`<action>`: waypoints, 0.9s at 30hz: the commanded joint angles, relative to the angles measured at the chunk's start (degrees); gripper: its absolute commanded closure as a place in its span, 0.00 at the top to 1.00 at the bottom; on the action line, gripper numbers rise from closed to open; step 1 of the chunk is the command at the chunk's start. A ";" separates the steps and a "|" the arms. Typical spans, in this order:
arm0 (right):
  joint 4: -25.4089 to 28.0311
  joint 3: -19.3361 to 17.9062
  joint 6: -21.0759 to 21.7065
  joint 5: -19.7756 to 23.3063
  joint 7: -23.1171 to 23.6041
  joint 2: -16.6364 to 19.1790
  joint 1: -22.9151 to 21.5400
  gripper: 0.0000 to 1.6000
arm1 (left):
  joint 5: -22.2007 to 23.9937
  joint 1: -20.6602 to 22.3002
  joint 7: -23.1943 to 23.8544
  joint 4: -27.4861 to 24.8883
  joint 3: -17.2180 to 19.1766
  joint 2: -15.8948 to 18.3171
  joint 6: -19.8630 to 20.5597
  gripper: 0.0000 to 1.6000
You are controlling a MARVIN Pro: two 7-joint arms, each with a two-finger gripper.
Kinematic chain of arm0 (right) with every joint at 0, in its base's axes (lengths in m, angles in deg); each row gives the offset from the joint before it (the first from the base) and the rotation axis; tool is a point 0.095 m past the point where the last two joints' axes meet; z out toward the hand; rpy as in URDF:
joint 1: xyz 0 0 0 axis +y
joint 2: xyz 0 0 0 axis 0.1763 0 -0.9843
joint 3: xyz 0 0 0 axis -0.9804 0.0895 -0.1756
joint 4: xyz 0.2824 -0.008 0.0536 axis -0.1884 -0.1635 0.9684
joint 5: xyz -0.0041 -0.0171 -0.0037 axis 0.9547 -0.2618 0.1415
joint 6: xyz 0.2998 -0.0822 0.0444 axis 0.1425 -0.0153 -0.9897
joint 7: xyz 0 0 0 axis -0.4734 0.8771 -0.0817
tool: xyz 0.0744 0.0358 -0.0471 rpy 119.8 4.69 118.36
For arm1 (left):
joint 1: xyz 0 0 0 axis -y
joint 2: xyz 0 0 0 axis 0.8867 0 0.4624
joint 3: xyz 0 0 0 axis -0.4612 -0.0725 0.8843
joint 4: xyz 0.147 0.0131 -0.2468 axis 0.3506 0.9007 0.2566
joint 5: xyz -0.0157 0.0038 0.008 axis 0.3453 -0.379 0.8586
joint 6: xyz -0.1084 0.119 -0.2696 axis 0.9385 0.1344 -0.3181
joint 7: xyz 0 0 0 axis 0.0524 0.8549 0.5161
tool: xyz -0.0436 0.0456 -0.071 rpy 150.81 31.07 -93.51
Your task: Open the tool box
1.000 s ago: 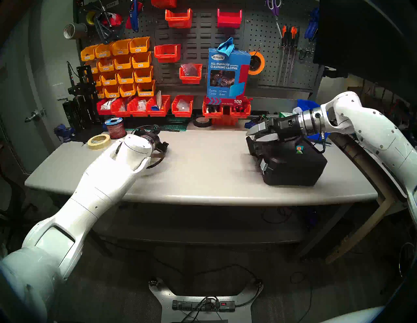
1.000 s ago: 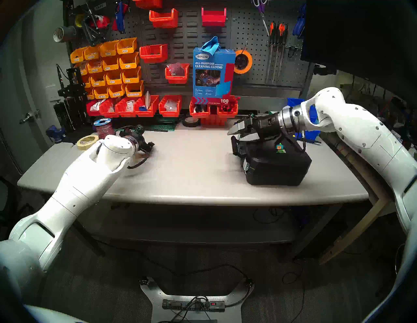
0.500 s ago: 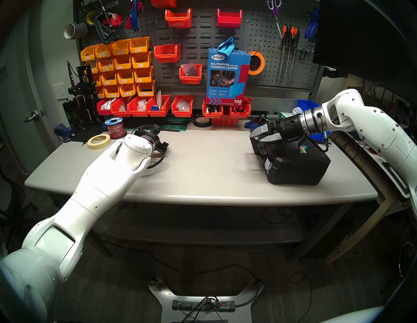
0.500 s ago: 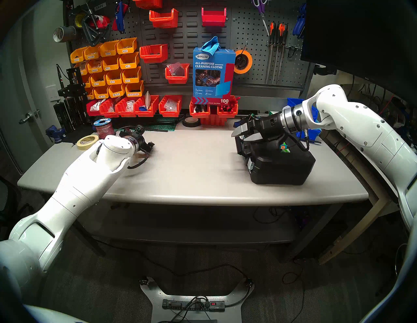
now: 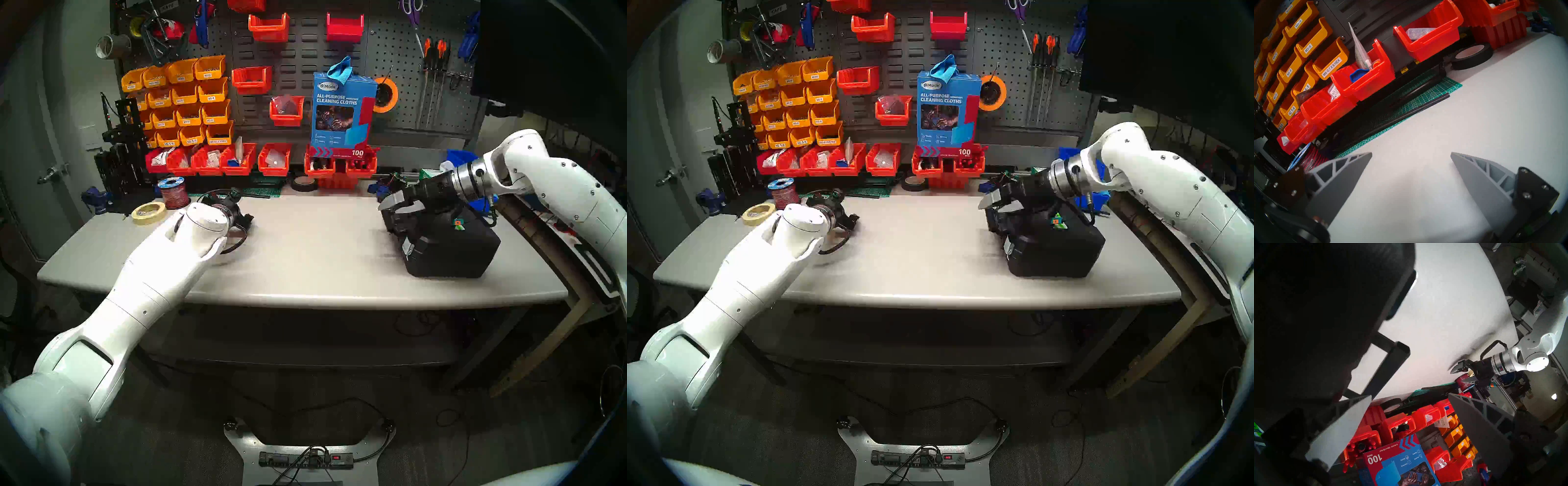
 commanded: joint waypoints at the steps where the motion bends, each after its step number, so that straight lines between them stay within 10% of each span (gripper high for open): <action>1: 0.40 2.00 0.05 -3.25 0.59 0.08 -1.58 1.00 | -0.06 0.72 -0.01 -0.44 0.19 -0.09 -0.15 1.00; 27: 5.14 10.20 0.05 -12.44 1.56 -4.49 -6.43 1.00 | 0.19 0.58 -0.41 -0.46 0.17 -0.09 -0.16 1.00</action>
